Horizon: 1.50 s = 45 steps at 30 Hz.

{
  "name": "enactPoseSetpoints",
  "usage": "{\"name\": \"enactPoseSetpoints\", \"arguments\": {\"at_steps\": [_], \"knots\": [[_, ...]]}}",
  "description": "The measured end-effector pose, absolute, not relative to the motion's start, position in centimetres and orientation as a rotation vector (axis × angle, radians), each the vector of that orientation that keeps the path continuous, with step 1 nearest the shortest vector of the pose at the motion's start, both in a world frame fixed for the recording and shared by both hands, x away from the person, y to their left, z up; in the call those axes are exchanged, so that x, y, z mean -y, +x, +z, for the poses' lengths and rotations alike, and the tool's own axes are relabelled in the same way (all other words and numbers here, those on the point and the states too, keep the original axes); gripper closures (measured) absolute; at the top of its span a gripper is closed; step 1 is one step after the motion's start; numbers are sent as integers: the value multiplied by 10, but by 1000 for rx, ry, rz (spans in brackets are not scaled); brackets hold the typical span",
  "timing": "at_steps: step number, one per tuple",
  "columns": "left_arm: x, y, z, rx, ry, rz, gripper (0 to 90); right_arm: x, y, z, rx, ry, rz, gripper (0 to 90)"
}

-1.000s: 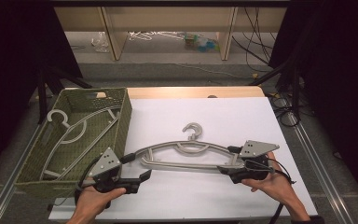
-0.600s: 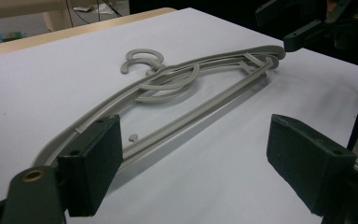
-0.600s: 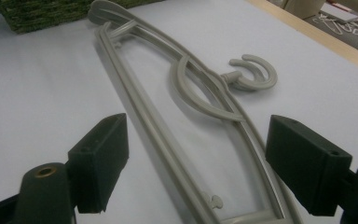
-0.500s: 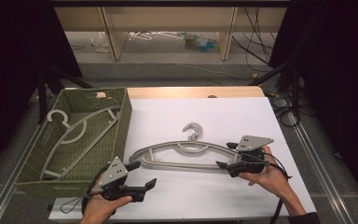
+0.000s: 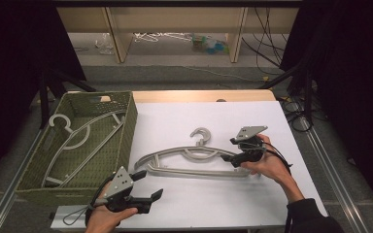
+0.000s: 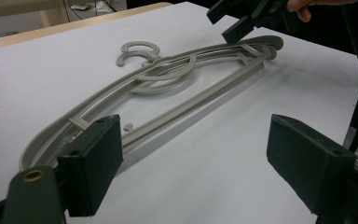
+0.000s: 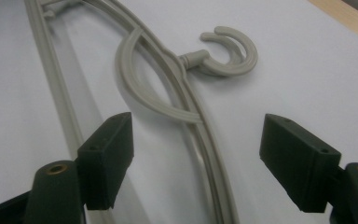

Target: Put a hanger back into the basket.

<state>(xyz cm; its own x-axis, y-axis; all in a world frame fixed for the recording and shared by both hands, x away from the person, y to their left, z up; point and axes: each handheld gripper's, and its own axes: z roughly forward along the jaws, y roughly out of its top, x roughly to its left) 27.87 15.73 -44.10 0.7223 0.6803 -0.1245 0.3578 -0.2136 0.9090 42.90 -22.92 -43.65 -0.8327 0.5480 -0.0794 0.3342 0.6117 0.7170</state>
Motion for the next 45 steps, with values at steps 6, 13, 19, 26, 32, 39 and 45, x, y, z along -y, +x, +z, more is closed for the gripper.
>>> {"name": "enactPoseSetpoints", "arguments": {"at_steps": [6,13,19,26,32,39,45], "knots": [[-158,279,-440,-808,1827,358,184,216,444,-447,-2607,693,967,361],[-158,279,-441,-797,1826,355,184,213,451,-456,-2662,720,885,466],[-158,280,-441,-793,1822,352,184,216,458,-462,-2697,753,861,535],[-159,279,-440,-795,1832,356,185,214,464,-467,-2730,801,847,640],[-159,280,-441,-787,1834,358,188,213,464,-466,-2728,762,808,725],[-161,280,-440,-799,1835,362,190,211,461,-457,-2744,591,767,790],[-161,282,-440,-793,1832,361,192,212,454,-441,-2725,482,756,817]]}}
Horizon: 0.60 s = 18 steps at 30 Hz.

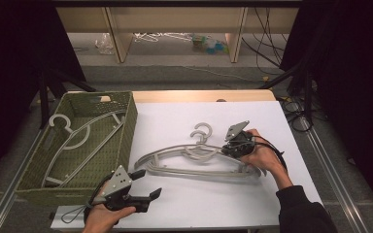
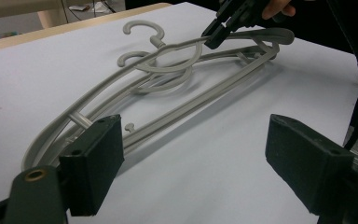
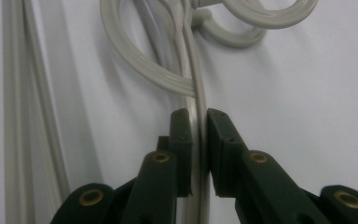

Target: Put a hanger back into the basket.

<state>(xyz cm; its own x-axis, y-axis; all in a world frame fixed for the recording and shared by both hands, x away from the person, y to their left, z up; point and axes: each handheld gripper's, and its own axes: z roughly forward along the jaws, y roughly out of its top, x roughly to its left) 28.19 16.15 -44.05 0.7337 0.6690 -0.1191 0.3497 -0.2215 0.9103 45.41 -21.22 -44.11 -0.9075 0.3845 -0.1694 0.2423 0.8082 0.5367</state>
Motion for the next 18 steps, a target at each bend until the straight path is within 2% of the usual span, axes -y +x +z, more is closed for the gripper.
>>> {"name": "enactPoseSetpoints", "arguments": {"at_steps": [18], "knots": [[-140,306,-435,-738,1911,393,198,221,421,-410,-2705,243,791,818]]}}
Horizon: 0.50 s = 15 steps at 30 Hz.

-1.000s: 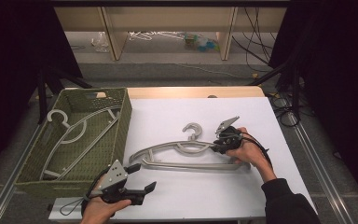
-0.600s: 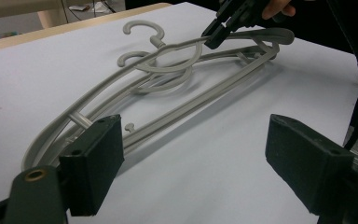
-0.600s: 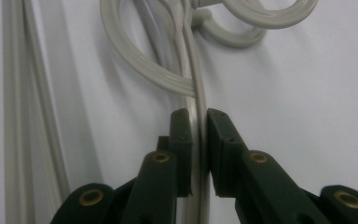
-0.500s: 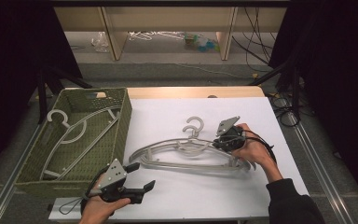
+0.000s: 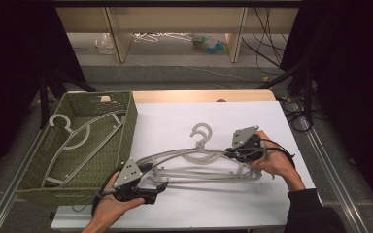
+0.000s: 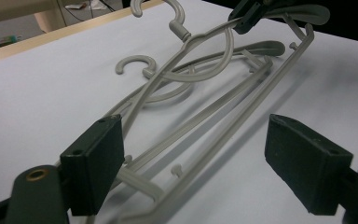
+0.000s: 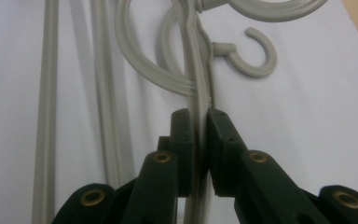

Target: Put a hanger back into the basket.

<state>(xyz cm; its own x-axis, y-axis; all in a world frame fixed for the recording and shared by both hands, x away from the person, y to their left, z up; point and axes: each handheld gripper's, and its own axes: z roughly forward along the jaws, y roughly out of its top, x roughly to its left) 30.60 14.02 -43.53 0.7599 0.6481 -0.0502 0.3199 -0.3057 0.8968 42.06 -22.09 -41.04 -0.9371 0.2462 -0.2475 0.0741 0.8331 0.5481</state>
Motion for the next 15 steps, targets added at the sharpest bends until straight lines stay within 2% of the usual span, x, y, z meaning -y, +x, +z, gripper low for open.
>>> {"name": "enactPoseSetpoints", "arguments": {"at_steps": [5,12,15], "knots": [[-128,322,-435,-771,1899,335,211,216,411,-407,-2717,185,794,818],[-108,345,-429,-725,1928,306,244,216,403,-401,-2699,147,831,816],[-101,352,-428,-735,1909,279,286,217,400,-397,-2678,135,862,816]]}}
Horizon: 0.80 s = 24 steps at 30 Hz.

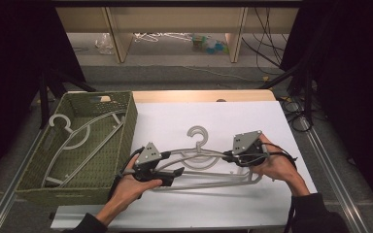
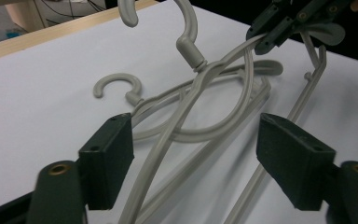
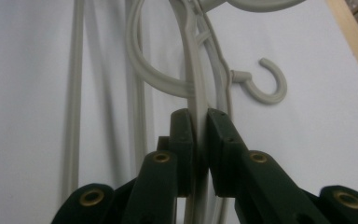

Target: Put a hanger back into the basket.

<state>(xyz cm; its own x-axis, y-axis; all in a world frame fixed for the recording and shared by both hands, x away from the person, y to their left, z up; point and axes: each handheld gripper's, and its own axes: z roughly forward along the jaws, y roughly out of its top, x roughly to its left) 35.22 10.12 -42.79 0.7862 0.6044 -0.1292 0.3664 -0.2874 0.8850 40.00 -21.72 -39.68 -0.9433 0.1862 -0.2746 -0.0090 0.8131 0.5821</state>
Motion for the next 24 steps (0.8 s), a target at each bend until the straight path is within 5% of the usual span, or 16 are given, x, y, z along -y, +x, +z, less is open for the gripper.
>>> {"name": "enactPoseSetpoints", "arguments": {"at_steps": [24], "knots": [[-57,393,-430,-659,2024,158,637,215,392,-387,-2664,86,902,816]]}}
